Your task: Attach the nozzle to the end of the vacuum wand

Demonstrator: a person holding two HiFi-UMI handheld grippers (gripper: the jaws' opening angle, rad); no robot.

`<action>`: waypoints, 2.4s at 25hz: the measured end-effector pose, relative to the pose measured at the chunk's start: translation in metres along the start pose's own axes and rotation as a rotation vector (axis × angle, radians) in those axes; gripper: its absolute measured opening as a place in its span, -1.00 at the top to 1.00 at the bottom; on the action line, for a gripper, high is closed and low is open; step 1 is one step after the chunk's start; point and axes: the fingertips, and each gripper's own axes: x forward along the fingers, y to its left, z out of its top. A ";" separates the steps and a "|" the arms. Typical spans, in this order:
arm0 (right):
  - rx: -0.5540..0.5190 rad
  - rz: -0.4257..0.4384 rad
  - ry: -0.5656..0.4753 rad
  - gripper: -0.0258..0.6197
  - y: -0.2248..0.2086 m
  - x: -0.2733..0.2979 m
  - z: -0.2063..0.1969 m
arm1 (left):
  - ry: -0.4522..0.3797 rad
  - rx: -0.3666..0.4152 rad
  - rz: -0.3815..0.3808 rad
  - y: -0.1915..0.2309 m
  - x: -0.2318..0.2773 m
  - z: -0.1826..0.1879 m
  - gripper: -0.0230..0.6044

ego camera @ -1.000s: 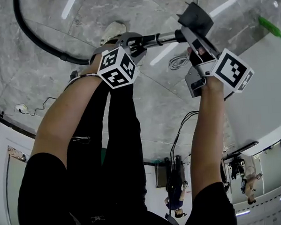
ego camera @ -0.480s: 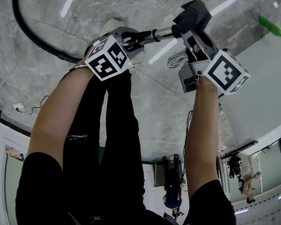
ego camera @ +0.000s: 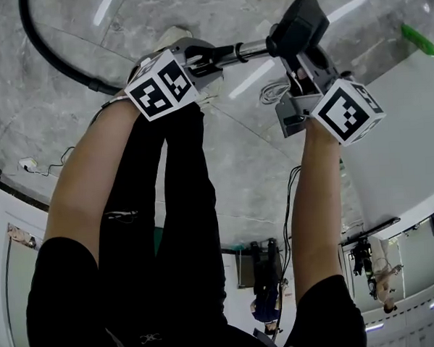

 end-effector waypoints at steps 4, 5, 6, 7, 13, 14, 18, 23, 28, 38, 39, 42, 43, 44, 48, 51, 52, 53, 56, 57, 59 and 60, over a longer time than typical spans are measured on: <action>0.016 0.008 0.042 0.32 -0.003 -0.014 -0.008 | -0.008 0.005 -0.007 0.000 -0.001 0.001 0.39; 0.032 0.024 0.057 0.31 -0.004 -0.020 -0.009 | -0.008 0.006 -0.011 0.000 -0.002 0.002 0.39; 0.040 0.044 0.075 0.31 -0.005 -0.026 -0.009 | -0.010 0.007 -0.014 0.000 -0.004 0.004 0.39; 0.042 0.075 0.094 0.31 -0.003 -0.031 -0.007 | -0.014 0.006 -0.019 0.001 -0.005 0.005 0.39; 0.049 0.219 0.190 0.31 0.012 -0.019 0.015 | -0.037 0.004 -0.055 0.001 -0.014 0.012 0.39; 0.054 0.207 0.209 0.31 0.010 -0.016 0.015 | -0.036 0.004 -0.058 -0.001 -0.013 0.013 0.39; 0.017 0.113 0.190 0.31 0.007 -0.007 0.018 | -0.036 -0.026 -0.054 0.007 -0.013 0.011 0.39; -0.108 0.123 0.032 0.30 0.012 -0.007 0.023 | -0.032 -0.031 -0.059 0.011 -0.013 0.014 0.39; 0.186 0.259 0.236 0.31 0.001 0.003 0.014 | -0.042 -0.037 -0.065 0.009 -0.009 0.011 0.39; 0.128 -0.045 0.154 0.31 -0.009 0.007 0.012 | -0.002 -0.040 -0.010 0.013 -0.005 0.008 0.39; 0.163 -0.149 0.172 0.31 -0.014 0.008 0.011 | 0.001 -0.044 -0.004 0.014 -0.004 0.007 0.39; 0.170 -0.210 0.139 0.31 -0.009 0.012 0.019 | -0.023 -0.059 -0.007 0.020 -0.010 0.012 0.39; 0.130 -0.113 0.121 0.31 -0.001 0.012 0.021 | -0.036 -0.063 -0.022 0.019 -0.013 0.014 0.39; 0.073 0.031 0.104 0.31 0.007 0.010 0.022 | -0.048 -0.064 -0.044 0.018 -0.016 0.017 0.39; -0.029 0.470 0.018 0.31 0.023 0.004 0.022 | -0.072 -0.055 -0.110 0.010 -0.017 0.022 0.39; 0.081 0.222 -0.031 0.31 0.009 0.013 0.014 | -0.066 -0.077 -0.057 0.015 -0.015 0.015 0.39; 0.129 0.076 -0.031 0.31 0.001 0.013 0.009 | -0.060 -0.082 -0.039 0.015 -0.012 0.013 0.39; 0.179 -0.077 -0.025 0.31 -0.008 0.010 0.003 | -0.054 -0.084 -0.029 0.013 -0.008 0.011 0.39; 0.272 -0.326 -0.038 0.31 -0.018 0.002 -0.004 | -0.048 -0.070 -0.038 0.006 -0.002 0.013 0.38; 0.254 -0.307 -0.045 0.31 -0.014 0.003 -0.002 | -0.049 -0.067 -0.044 0.006 -0.004 0.013 0.38; 0.141 -0.116 -0.047 0.31 0.001 0.007 0.004 | -0.055 -0.060 -0.067 0.008 -0.011 0.015 0.38; 0.085 0.040 -0.050 0.31 0.010 0.008 0.006 | -0.060 -0.054 -0.085 0.008 -0.015 0.016 0.38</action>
